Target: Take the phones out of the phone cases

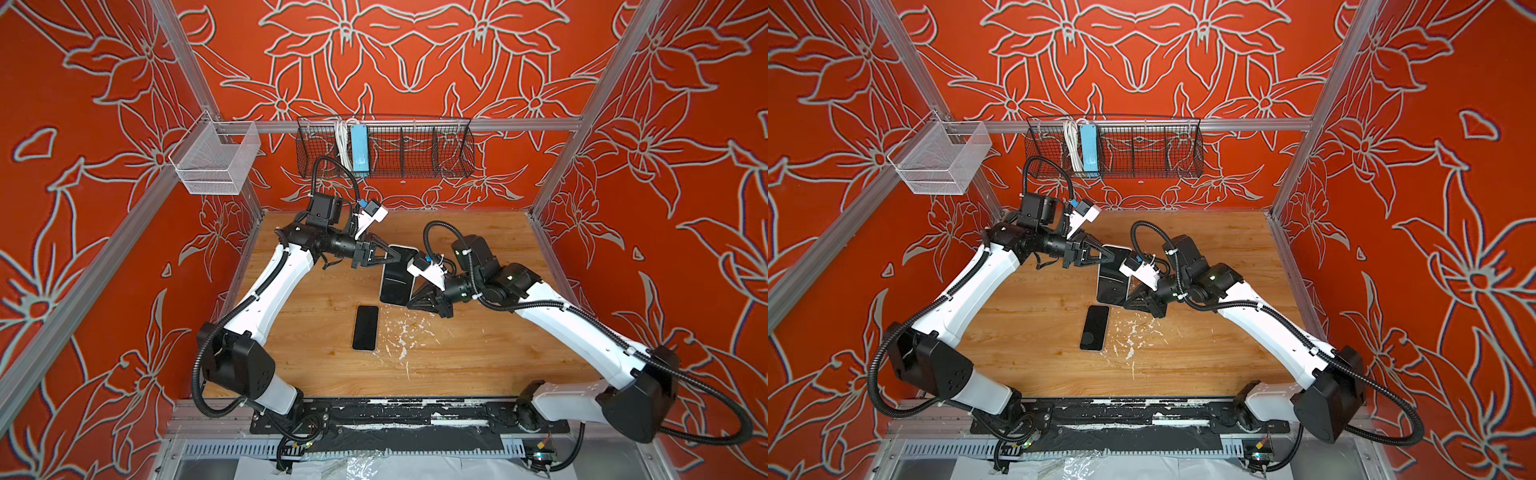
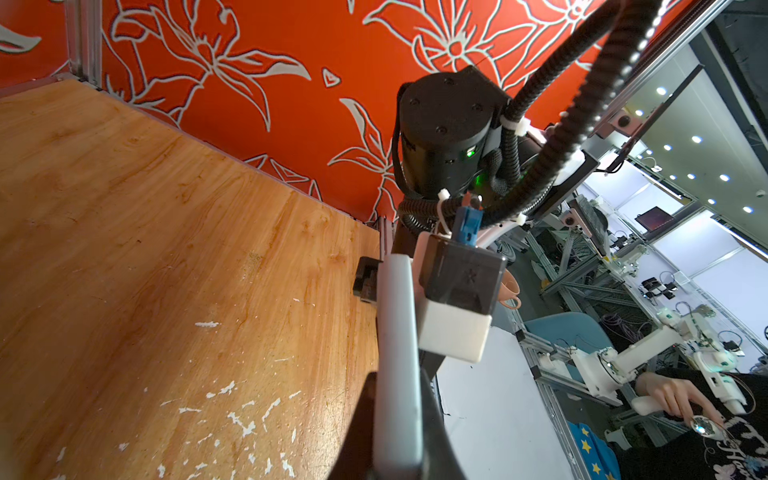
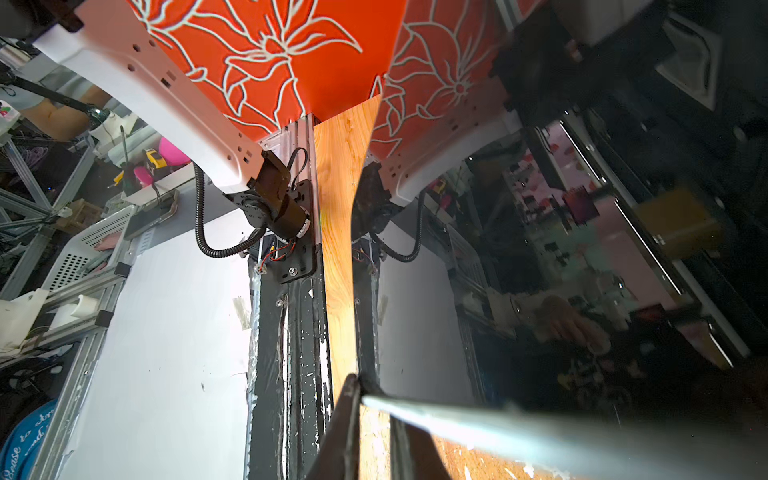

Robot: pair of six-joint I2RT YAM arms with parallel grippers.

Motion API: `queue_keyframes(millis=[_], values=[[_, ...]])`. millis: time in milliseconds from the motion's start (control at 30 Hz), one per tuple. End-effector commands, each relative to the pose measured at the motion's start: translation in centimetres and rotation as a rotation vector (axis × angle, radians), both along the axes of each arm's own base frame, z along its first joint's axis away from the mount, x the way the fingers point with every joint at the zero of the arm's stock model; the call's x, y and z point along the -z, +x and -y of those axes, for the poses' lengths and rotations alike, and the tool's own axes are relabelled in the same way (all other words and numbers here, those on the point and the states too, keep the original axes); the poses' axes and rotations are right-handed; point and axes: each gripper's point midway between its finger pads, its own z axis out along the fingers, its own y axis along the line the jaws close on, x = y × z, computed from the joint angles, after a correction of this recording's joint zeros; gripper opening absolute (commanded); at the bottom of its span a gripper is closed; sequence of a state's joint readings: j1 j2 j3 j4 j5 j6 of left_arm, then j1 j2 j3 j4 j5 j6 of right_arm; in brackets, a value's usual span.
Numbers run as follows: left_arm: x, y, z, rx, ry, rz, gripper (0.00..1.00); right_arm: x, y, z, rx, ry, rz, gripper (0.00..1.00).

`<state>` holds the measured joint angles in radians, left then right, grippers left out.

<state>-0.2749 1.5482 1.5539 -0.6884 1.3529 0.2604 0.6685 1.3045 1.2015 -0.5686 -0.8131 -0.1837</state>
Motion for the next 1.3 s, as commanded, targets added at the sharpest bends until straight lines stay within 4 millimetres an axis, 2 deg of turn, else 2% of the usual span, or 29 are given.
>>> queue_keyframes(millis=[0,233,567,1000,1267], values=[[-1.5,-0.9,1.6,0.110,-0.087,0.082,0.00,-3.9,-1.1,-2.0,-0.080,0.129,0.098,0.03],[-1.0,-0.1,2.2,0.145,-0.128,0.064,0.00,-5.1,-1.3,-2.8,-0.087,0.146,0.150,0.02],[-0.8,-0.6,3.3,0.182,-0.132,0.040,0.00,-4.3,-0.2,-3.1,-0.032,0.105,0.233,0.01],[-1.4,-1.5,3.4,0.201,-0.150,0.041,0.00,-3.3,2.2,-2.9,0.078,0.061,0.363,0.00],[-1.7,-2.3,3.2,0.201,-0.150,0.041,0.00,-3.1,4.1,-1.8,0.218,0.075,0.445,0.00]])
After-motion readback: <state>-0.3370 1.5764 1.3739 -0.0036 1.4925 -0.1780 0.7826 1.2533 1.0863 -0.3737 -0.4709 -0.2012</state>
